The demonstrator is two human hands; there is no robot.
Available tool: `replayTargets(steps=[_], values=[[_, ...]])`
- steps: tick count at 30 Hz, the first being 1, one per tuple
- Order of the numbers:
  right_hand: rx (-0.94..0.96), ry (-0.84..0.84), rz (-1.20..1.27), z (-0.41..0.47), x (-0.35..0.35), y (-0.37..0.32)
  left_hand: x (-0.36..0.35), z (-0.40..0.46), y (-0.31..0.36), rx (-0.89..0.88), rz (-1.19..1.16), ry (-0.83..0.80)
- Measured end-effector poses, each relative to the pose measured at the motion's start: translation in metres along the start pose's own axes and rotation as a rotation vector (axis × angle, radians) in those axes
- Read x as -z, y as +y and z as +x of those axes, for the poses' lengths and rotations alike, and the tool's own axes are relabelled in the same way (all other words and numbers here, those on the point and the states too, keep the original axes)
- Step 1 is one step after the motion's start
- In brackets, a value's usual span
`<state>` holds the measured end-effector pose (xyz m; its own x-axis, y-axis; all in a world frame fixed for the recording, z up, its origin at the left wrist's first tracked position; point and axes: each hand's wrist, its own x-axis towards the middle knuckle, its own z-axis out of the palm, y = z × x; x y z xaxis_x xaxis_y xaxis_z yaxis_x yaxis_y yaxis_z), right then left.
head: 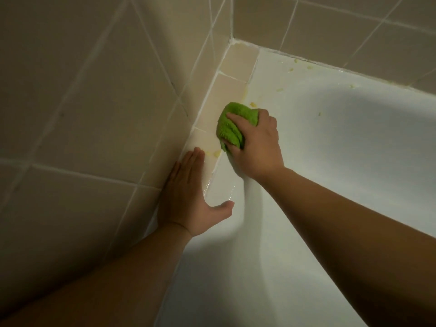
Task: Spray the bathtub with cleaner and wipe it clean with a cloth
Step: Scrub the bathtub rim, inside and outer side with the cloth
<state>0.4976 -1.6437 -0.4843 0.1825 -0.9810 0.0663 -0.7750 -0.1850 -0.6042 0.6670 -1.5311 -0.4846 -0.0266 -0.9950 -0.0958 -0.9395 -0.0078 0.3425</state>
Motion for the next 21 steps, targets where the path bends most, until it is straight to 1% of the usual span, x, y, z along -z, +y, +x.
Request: replayTargets(steps=[2, 4, 7, 10, 12, 13, 15, 17, 19, 21], values=[[0.081, -0.038, 0.018, -0.027, -0.003, -0.001, 0.001, 0.001, 0.001, 0.044, -0.043, -0.014], [0.105, -0.088, 0.054, -0.045, -0.001, 0.003, 0.002, 0.001, 0.002, 0.088, -0.095, -0.014], [-0.014, -0.098, 0.114, -0.045, 0.003, 0.004, 0.006, 0.000, 0.004, 0.120, -0.171, -0.021], [-0.112, -0.013, 0.174, -0.044, 0.003, -0.004, 0.010, -0.002, 0.004, 0.133, -0.238, -0.004], [-0.073, -0.004, 0.198, -0.058, 0.002, -0.008, 0.011, -0.007, 0.004, 0.152, -0.287, 0.009], [-0.029, -0.031, 0.199, -0.068, 0.001, -0.010, 0.012, -0.009, 0.004, 0.158, -0.306, 0.019], [0.078, -0.095, 0.162, -0.084, -0.003, -0.013, 0.011, -0.015, 0.003, 0.168, -0.321, 0.041], [0.161, -0.121, 0.065, -0.083, -0.009, -0.015, 0.010, -0.019, 0.002, 0.173, -0.319, 0.050], [0.173, -0.107, -0.035, -0.061, -0.010, -0.016, 0.008, -0.019, 0.001, 0.172, -0.310, 0.050], [0.114, -0.080, -0.097, -0.029, -0.006, -0.014, 0.007, -0.016, 0.002, 0.173, -0.286, 0.055]])
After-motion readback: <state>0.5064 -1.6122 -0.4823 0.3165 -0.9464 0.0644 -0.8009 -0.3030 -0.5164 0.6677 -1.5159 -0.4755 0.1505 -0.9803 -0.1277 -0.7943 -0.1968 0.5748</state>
